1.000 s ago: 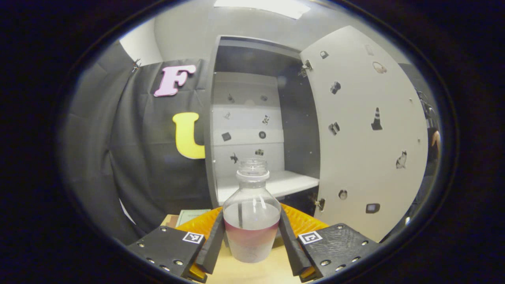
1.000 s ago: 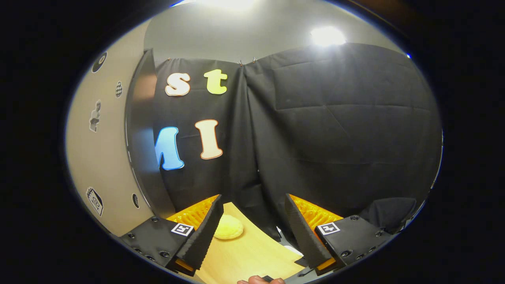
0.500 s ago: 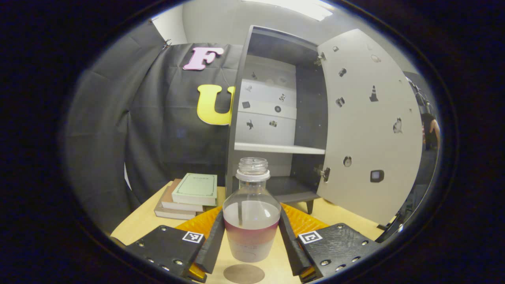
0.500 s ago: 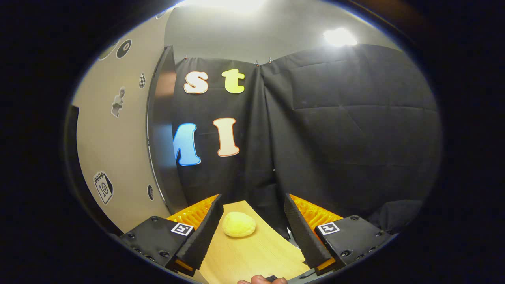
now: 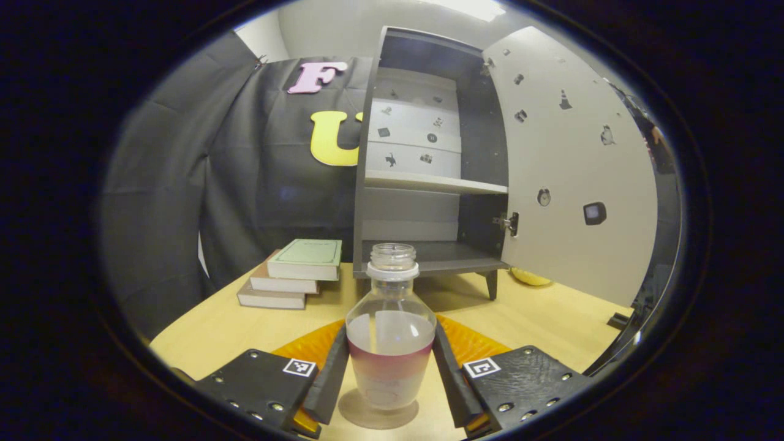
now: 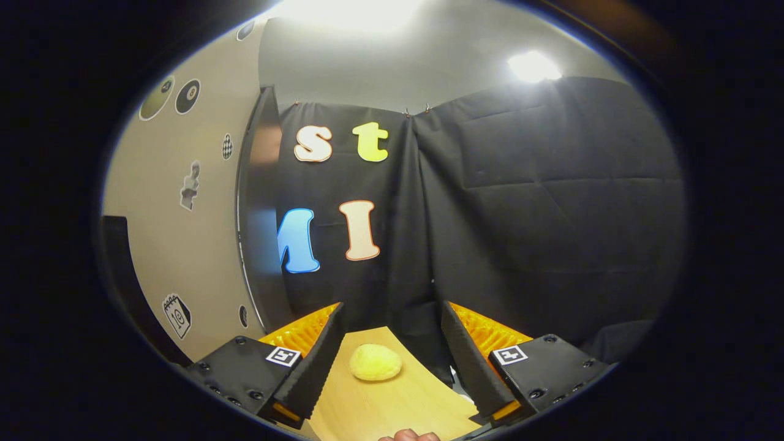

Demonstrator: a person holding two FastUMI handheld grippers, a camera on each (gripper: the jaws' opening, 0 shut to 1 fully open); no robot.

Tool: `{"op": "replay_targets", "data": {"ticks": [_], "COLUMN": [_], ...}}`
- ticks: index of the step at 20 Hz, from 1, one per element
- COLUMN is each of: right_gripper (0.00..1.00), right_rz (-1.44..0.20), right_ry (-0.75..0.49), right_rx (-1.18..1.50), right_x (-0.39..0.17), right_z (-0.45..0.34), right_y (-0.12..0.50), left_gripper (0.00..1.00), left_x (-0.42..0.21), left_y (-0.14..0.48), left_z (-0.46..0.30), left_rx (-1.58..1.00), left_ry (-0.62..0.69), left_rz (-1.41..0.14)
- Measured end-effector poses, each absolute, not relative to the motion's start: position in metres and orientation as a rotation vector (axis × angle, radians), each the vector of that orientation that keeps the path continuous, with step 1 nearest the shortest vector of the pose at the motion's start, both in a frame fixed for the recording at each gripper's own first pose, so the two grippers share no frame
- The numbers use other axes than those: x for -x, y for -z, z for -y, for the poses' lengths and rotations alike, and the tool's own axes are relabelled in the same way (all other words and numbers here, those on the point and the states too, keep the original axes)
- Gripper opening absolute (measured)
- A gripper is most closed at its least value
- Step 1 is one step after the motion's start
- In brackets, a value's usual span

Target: Open the cabinet door with the right hand, grasp the bottle in the cabinet with the left hand and place it on the coaster, then close the cabinet door with the right hand.

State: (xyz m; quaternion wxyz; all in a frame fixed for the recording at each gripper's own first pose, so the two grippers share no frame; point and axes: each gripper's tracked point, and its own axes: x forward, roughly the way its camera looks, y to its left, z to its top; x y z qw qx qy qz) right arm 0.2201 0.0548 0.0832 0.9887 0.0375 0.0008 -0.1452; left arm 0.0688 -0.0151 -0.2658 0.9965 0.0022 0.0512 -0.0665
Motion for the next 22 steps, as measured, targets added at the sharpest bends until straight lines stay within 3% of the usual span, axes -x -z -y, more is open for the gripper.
{"op": "replay_targets", "data": {"ticks": [2,3,7,8,9,10,13,15,16,19,22], "right_gripper": [0.92,0.98,0.93,0.98,0.93,0.98,0.98,0.98,0.98,0.98,0.98], "right_rz": [-0.008,-0.021,-0.094,-0.093,-0.090,-0.089,-0.122,-0.111,-0.108,-0.147,-0.149], "right_ry": [0.301,0.299,0.292,0.299,0.304,0.306,0.334,0.338,0.341,0.359,0.357], "right_rx": [-0.081,-0.079,-0.121,-0.128,-0.133,-0.133,-0.108,-0.116,-0.110,-0.076,-0.083], "right_x": [-0.221,-0.222,-0.221,-0.220,-0.220,-0.220,-0.216,-0.211,-0.209,-0.204,-0.196], "right_z": [-0.054,-0.054,-0.057,-0.055,-0.054,-0.054,-0.042,-0.040,-0.039,-0.030,-0.029], "right_y": [-0.081,-0.077,-0.065,-0.065,-0.064,-0.064,-0.055,-0.058,-0.056,-0.037,-0.035], "left_gripper": [0.70,0.72,0.72,0.73,0.70,0.73,0.71,0.80,0.72,0.85,0.89], "left_x": [-0.066,-0.065,-0.067,-0.067,-0.064,-0.064,-0.064,-0.064,-0.064,-0.056,-0.056], "left_y": [0.282,0.285,0.297,0.296,0.298,0.297,0.296,0.296,0.292,0.274,0.260], "left_z": [0.017,0.017,0.013,0.013,0.013,0.013,0.013,0.013,0.014,0.012,0.013], "left_rx": [-0.021,-0.038,-0.019,-0.020,-0.017,-0.015,-0.004,-0.007,-0.013,-0.024,-0.002], "left_ry": [0.150,0.154,0.135,0.133,0.130,0.125,0.113,0.099,0.097,0.099,0.096], "left_rz": [-0.123,-0.124,-0.127,-0.130,-0.131,-0.130,-0.132,-0.138,-0.134,-0.095,-0.091]}}
